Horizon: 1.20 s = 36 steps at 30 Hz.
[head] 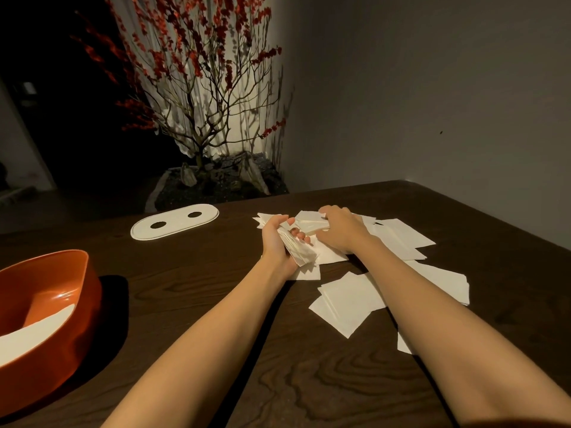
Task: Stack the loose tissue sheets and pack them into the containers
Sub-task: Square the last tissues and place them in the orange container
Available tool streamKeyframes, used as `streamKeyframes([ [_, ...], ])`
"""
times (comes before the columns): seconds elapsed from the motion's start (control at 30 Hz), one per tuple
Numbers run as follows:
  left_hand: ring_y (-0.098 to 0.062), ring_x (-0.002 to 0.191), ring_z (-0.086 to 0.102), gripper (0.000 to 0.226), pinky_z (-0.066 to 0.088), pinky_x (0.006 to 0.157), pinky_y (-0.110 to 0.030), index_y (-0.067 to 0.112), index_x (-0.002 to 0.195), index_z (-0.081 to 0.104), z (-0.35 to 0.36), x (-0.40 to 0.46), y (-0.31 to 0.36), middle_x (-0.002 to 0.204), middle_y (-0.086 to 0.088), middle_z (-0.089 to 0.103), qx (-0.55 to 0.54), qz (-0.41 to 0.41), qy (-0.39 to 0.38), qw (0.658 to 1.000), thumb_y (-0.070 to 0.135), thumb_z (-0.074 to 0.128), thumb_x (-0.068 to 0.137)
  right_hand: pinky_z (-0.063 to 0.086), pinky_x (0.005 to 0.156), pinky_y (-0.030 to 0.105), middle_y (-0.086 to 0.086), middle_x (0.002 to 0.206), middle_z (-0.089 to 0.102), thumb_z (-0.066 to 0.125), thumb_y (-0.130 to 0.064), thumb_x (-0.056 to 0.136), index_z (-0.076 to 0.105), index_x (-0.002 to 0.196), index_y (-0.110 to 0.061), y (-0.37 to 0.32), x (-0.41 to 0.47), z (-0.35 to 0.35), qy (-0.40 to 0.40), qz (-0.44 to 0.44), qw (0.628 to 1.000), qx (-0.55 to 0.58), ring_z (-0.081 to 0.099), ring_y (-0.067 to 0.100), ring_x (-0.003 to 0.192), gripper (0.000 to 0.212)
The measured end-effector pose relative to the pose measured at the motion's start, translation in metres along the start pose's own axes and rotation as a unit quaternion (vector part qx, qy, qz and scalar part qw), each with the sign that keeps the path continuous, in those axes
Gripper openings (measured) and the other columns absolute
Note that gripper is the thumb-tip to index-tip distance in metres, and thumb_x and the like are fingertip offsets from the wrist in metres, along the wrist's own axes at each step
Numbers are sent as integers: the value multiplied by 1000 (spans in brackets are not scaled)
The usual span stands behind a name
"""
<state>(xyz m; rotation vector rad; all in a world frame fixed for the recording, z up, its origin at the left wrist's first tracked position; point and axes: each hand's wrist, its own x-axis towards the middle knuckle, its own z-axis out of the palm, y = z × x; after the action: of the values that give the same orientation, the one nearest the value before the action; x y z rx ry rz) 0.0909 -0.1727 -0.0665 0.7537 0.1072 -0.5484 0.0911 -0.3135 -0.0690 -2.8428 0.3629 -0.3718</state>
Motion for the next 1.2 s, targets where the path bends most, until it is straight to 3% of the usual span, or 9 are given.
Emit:
streamKeyframes([
  [0.3,-13,56,38,11,36,63,-25,9,90,54,3,0,0,65,-4,42,-23,6,9,1000,19,50,88,23,113,44,1,129,56,55,-41,94,60,122,-29,-2,-1,6,100,8,994,-53,48,20,122,31],
  [0.47,-11,55,39,12,39,68,-26,9,94,55,1,-5,0,62,-2,43,-26,2,7,1000,19,51,87,22,115,42,-1,120,64,58,-34,93,64,118,-27,-5,-6,7,124,44,989,60,54,19,116,27],
  [0.53,-11,56,40,11,39,66,-25,10,91,55,1,-10,-1,61,-1,44,-26,2,4,1000,19,51,86,31,114,42,-1,117,65,59,-32,93,65,116,-24,-10,-14,1,128,43,986,99,54,20,115,25],
  [0.6,-12,58,44,10,41,65,-25,11,87,55,2,-16,-2,63,-2,47,-26,8,4,1000,20,51,87,47,97,37,1,109,66,58,-31,94,66,112,-21,-14,-23,-6,119,19,985,121,58,18,105,22],
  [0.67,-13,63,50,11,46,72,-27,11,87,56,2,-23,-1,69,-3,51,-30,20,16,999,19,50,88,51,78,28,1,102,67,56,-31,95,66,109,-20,-18,-34,-15,113,-7,985,131,59,14,90,20],
  [0.77,-12,59,47,11,46,72,-25,11,79,53,-1,-31,1,70,-2,47,-40,37,44,998,17,51,88,50,76,27,3,106,66,53,-33,97,62,114,-17,-21,-47,-24,129,-32,979,154,59,13,90,25],
  [0.97,-11,54,42,7,42,62,-24,11,90,53,-6,-47,2,67,0,44,-38,41,55,997,17,51,87,48,80,28,8,121,58,45,-28,100,48,125,-10,-28,-64,-35,92,-40,967,232,55,16,100,30],
  [1.1,-10,51,39,13,35,54,-22,13,77,52,-13,-53,2,62,2,44,-40,27,52,997,21,51,87,43,85,27,7,129,55,46,-24,99,48,131,-12,-33,-74,-36,47,5,926,375,52,17,110,35],
  [1.2,-9,53,41,17,36,55,-21,12,75,52,-20,-56,1,63,0,45,-34,28,54,998,24,53,87,44,72,20,0,123,56,47,-27,98,50,131,-17,-34,-82,-33,-5,20,925,380,53,9,98,34],
])
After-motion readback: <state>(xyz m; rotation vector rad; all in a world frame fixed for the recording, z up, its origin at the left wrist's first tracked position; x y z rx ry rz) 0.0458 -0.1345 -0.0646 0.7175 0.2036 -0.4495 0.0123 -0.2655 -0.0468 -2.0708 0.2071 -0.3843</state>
